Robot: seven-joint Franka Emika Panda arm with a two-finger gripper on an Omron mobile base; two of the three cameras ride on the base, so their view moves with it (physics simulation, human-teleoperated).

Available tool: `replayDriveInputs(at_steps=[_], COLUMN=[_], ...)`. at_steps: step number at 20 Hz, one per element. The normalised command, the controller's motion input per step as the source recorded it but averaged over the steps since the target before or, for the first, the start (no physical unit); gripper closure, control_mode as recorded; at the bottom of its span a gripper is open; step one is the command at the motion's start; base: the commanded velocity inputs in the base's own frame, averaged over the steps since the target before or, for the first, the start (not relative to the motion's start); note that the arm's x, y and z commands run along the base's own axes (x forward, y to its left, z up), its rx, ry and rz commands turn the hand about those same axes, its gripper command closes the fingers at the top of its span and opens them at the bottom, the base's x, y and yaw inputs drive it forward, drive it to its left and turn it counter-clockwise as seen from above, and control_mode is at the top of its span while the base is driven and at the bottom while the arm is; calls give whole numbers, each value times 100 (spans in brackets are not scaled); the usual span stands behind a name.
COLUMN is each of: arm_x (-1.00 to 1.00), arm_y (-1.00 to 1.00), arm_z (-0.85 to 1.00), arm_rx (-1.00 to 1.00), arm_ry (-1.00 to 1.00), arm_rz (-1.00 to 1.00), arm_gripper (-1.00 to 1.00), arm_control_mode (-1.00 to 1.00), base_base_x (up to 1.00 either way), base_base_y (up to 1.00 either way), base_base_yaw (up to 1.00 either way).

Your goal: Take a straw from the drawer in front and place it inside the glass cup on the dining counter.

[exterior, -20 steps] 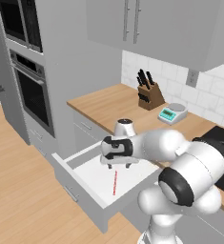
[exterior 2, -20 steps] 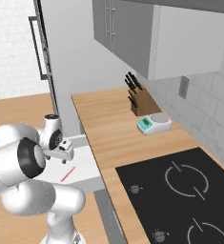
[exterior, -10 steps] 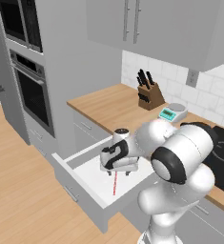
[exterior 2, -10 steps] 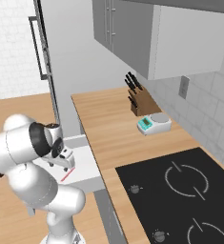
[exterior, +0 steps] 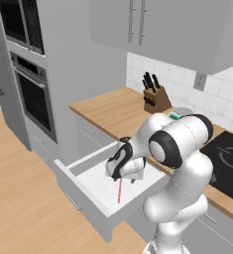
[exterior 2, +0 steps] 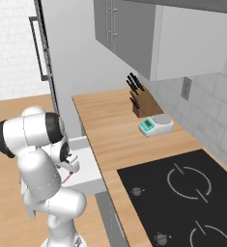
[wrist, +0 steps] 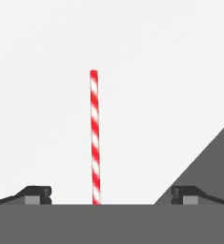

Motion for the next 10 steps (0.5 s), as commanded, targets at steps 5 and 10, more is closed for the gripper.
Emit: replayDriveInputs(at_steps=[5,10], arm_x=[39,31], arm_y=[0,0], arm_z=[-27,-42], arm_rx=[0,0], arm_ry=[0,0], arm_rz=[-7,-5], arm_gripper=[-100,-100], arm_control_mode=[-100,-100], base_base_x=[0,0], base_base_y=[0,0], base_base_yaw=[0,0])
